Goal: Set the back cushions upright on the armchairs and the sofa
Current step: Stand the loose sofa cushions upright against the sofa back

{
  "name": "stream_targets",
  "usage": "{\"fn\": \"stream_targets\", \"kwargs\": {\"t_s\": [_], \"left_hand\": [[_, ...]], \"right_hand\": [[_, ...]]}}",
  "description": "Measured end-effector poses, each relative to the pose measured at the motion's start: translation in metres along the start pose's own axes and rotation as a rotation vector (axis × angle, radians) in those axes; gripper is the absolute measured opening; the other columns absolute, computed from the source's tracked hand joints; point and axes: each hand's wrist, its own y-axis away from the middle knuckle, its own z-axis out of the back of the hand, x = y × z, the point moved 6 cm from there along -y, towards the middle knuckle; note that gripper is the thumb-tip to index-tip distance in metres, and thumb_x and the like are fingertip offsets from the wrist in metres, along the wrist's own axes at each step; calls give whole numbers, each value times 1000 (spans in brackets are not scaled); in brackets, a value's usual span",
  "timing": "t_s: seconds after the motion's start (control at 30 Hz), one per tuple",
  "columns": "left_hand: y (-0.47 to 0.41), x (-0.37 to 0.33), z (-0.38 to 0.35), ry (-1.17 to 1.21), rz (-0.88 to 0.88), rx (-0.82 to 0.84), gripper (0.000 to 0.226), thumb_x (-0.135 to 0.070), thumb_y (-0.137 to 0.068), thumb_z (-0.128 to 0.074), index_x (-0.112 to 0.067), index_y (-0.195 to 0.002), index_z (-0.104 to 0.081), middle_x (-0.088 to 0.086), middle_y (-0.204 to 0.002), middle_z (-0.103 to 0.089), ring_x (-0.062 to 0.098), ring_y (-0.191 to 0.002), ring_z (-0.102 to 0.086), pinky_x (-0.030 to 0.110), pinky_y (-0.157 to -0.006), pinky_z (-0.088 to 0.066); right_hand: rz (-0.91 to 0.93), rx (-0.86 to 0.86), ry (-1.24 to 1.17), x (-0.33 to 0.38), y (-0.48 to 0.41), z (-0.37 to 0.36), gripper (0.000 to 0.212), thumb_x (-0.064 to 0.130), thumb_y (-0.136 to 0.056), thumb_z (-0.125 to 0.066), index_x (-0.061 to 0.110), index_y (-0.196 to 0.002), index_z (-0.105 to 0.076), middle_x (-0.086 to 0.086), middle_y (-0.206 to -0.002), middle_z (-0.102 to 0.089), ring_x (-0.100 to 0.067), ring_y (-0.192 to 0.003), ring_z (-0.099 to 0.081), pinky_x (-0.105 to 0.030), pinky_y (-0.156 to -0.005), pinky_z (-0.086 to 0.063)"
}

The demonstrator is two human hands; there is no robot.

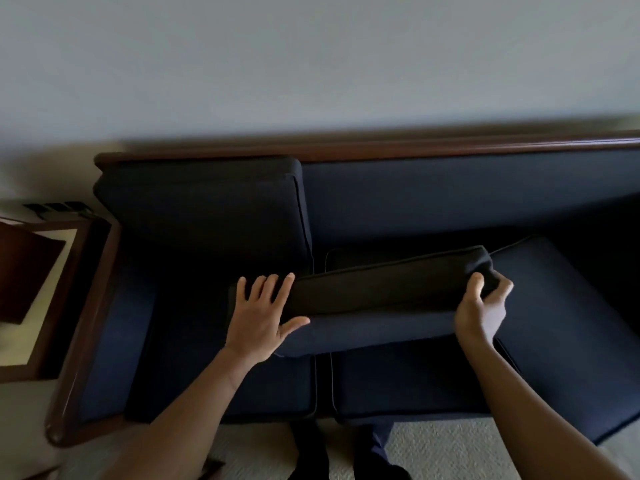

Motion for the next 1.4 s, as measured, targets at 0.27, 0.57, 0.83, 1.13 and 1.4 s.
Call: {"fn": "stream_targets", "kwargs": {"t_s": [0.27,0.57,0.83,1.13,1.4], "left_hand": [[20,38,-18,816,750,-228,62,-49,-110,-48,-24,-165,-34,10,-159,-51,28,-141,-53,38,-108,-46],[8,16,-33,1204,1127,-545,34,-42,-98,-72,-21,-125,-65,-10,-101,-70,-6,-83,-69,6,-63,-51],[-21,4,-6,1052,1224,-705,20,-42,-97,-70,-26,-109,-65,-14,-96,-66,1,-86,-64,13,-67,-45],[-103,-10,57,1026,1197,-840,23,-43,-96,-71,-24,-109,-67,-17,-96,-59,1,-84,-60,6,-60,-43],[-199,-5,88,1066,1123,-826,17,-38,-97,-72,-22,-102,-68,-4,-96,-66,6,-76,-63,10,-52,-44]], "right_hand": [[-91,-41,112,-13,-25,1,38,44,-103,-43,16,-128,-46,-16,-107,-64,-35,-95,-60,-40,-86,-42],[-169,-58,29,-18,-44,-2,30,41,-101,-41,14,-116,-43,-15,-108,-62,-31,-96,-56,-40,-83,-39],[-181,-6,-69,-8,-76,-3,27,43,-104,-41,18,-111,-39,-12,-114,-57,-25,-99,-54,-48,-92,-42],[-132,47,-92,75,-154,-11,31,50,-103,-41,21,-112,-37,-14,-128,-57,-36,-117,-54,-56,-106,-39],[-110,-64,-95,108,-219,-25,49,56,-97,-36,16,-125,-42,-7,-127,-56,-36,-125,-50,-59,-110,-34]]}}
